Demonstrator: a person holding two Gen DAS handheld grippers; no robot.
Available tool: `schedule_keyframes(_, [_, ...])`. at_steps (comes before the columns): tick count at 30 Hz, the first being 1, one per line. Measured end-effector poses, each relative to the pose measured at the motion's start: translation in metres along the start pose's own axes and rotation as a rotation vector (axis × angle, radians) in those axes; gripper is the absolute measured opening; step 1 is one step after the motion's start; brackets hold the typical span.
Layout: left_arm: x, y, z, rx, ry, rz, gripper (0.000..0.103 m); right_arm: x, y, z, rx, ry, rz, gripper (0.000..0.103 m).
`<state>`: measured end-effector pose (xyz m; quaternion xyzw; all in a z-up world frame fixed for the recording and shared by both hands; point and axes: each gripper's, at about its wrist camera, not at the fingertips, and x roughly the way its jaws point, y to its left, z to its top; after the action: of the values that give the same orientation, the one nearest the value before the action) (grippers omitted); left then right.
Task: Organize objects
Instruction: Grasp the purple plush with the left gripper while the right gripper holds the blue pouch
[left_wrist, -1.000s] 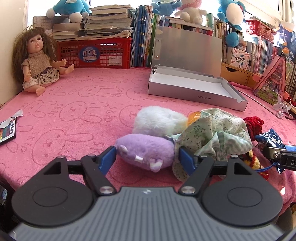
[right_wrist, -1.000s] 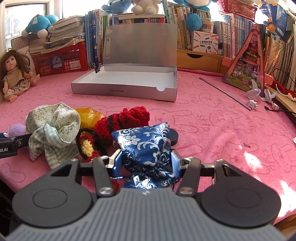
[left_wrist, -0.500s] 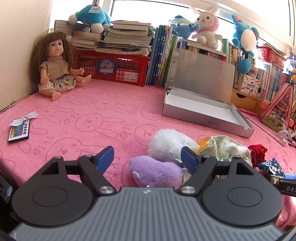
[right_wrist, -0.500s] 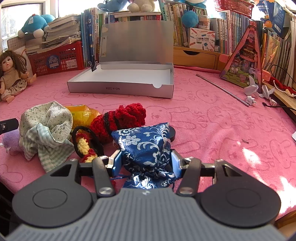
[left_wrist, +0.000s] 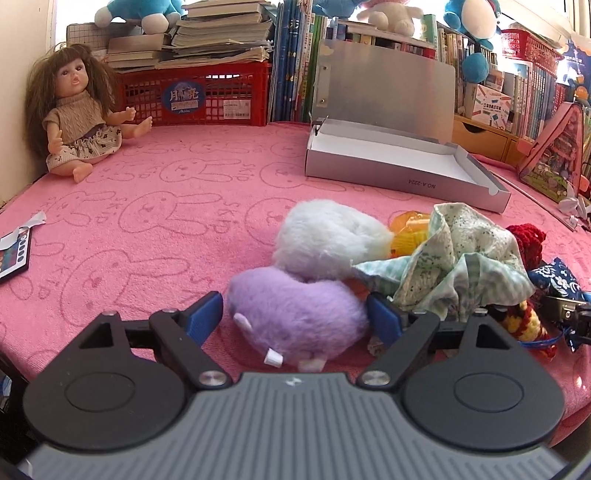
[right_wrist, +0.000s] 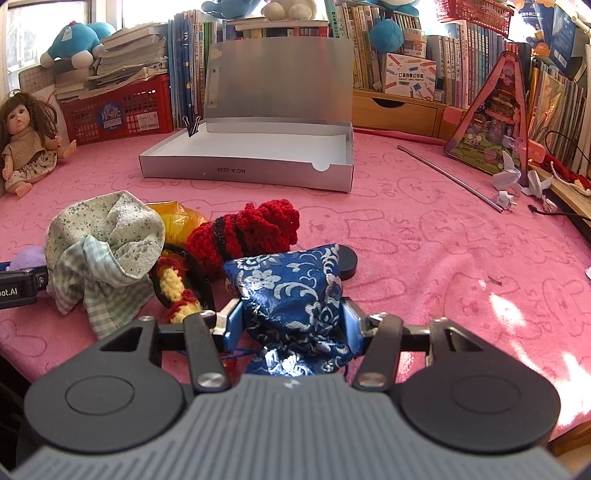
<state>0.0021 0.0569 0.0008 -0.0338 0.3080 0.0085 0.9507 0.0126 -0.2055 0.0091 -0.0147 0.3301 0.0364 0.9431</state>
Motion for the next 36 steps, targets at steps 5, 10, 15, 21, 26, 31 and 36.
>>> schedule_keyframes(5, [0.001, 0.002, 0.0, -0.003, -0.012, -0.009, 0.088, 0.001, 0.001, 0.0, -0.005, 0.0, 0.002, 0.063])
schedule_keyframes(10, [-0.007, -0.001, 0.0, 0.018, -0.034, -0.011, 0.078, 0.0, 0.001, 0.0, -0.003, 0.0, 0.002, 0.062])
schedule_keyframes(15, [-0.018, 0.0, 0.005, -0.003, -0.064, -0.012, 0.06, -0.003, -0.001, 0.003, 0.004, -0.016, 0.007, 0.056])
schedule_keyframes(21, [-0.024, 0.006, 0.014, -0.007, -0.079, -0.016, 0.044, -0.009, -0.005, 0.012, 0.001, -0.055, -0.001, 0.056])
schedule_keyframes(26, [-0.023, 0.004, 0.005, 0.004, -0.068, 0.008, 0.056, -0.009, -0.007, 0.013, 0.014, -0.051, -0.007, 0.056])
schedule_keyframes(31, [-0.02, -0.002, 0.002, 0.028, -0.031, -0.042, 0.084, -0.008, -0.006, 0.01, 0.01, -0.034, -0.002, 0.057])
schedule_keyframes(36, [-0.013, -0.004, -0.005, 0.041, -0.015, -0.016, 0.086, -0.008, -0.005, 0.009, 0.01, -0.032, -0.003, 0.057])
